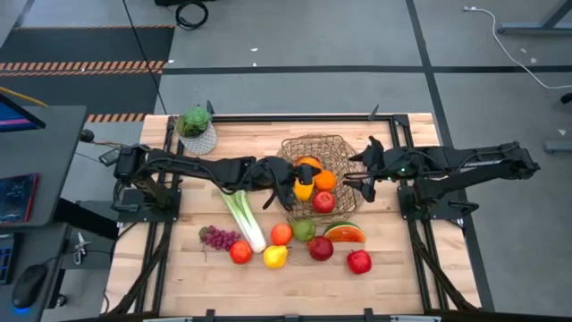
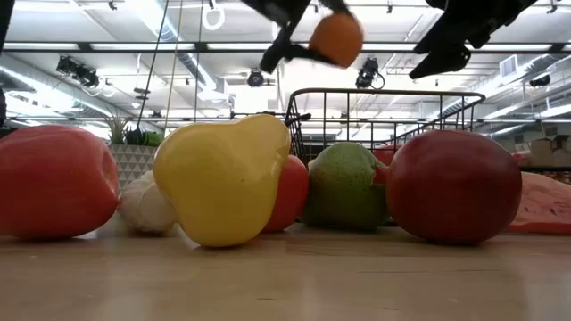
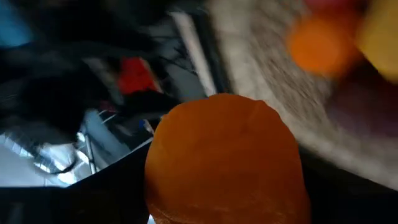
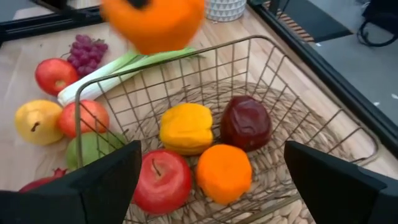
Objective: Build produce basket
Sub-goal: Put the orange into the brown wire basket
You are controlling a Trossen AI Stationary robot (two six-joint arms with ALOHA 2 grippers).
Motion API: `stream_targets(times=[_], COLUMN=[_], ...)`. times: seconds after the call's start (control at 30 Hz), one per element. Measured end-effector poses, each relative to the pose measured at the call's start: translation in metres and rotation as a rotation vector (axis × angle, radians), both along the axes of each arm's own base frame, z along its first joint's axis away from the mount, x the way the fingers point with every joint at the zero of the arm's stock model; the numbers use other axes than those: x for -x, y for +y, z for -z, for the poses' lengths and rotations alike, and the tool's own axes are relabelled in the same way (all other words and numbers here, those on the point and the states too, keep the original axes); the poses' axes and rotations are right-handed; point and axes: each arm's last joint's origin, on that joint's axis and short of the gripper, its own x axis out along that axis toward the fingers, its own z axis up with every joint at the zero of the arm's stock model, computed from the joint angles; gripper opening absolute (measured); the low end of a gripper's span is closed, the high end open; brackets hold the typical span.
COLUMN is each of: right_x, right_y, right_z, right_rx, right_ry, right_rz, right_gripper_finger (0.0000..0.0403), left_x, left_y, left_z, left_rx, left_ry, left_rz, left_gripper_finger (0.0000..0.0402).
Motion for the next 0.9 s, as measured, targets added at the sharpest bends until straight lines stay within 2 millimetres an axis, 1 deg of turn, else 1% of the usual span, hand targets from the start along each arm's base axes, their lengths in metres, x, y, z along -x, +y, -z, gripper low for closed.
stream_targets(times=[0.1,0.2,0.33,0.4,0.9], right_x=[0.001,0.001,0.001,0.001,0.001], right_y=[0.000,0.000,0.000,0.000,0.000], right_z=[0.000,0.000,0.000,0.000,0.000], right_rx=[0.002,-0.002,-0.002,-0.002,-0.001], right_ry=[0.000,-0.001,0.001,0.001,0.002], right_rz=[0.007,0.009,0.009,0.009,0.008], right_gripper_finger=[0.0396,0.0396,0.0396,0.0396,0.0396], left_x=[-0.003,-0.005,-0.005,-0.005,-0.005], left_y=[-0.003,-0.005,-0.006,-0.007,-0.007], left_z=[-0.006,-0.014,-0.015,-0.016,-0.015], left_rx=[0.195,0.314,0.431,0.464,0.467], left_ry=[-0.120,-0.223,-0.249,-0.261,-0.259], left_rz=[0.023,0.025,0.050,0.056,0.061], left_gripper_finger=[0.0286,0.0286,0.0286,0.0286,0.0286])
